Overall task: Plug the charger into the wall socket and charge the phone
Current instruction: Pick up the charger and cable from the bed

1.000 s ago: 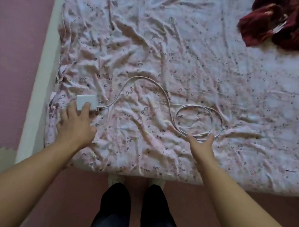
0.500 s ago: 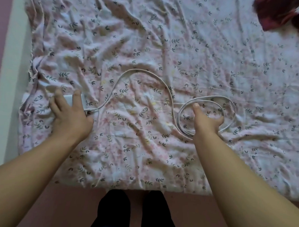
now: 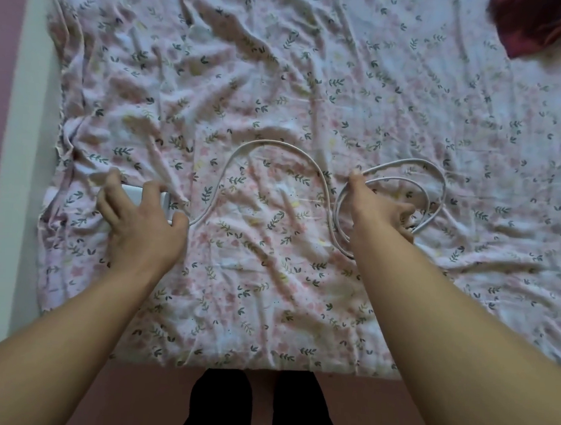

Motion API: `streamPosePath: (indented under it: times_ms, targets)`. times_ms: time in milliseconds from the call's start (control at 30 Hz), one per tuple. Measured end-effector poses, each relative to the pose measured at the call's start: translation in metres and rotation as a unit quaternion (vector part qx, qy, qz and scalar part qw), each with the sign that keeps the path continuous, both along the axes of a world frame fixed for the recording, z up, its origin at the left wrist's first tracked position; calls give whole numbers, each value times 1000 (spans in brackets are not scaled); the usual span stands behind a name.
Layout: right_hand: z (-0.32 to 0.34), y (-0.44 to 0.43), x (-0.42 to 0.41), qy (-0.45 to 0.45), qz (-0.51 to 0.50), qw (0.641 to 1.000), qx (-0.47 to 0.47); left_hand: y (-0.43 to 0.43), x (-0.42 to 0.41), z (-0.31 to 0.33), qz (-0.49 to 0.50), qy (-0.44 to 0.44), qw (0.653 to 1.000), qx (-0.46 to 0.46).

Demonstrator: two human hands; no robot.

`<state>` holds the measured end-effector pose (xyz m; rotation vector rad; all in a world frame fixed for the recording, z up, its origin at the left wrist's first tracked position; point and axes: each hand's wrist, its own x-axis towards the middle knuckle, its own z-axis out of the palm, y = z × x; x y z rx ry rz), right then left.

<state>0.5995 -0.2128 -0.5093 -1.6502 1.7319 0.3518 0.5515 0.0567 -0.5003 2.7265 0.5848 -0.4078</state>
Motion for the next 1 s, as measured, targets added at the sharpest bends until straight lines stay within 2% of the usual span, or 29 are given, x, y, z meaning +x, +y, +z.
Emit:
streamPosePath:
  times_ms: [167, 367, 533, 800, 1000]
  targets:
    - [2, 2, 3, 11, 16, 999, -47, -1, 5, 1, 30, -17, 999, -27]
    - [1, -2, 3, -25, 64, 994, -89, -2, 7, 1, 34, -24, 999, -23]
    - [3, -7, -8, -72, 50, 991, -100, -3, 5, -2, 27, -35, 999, -20]
    - [-2, -11, -27, -135, -63, 989, 16, -9, 4, 4, 99, -91, 988, -77]
    - [11, -4, -45, -173, -81, 977, 95, -27, 5, 18, 242, -121, 948, -168]
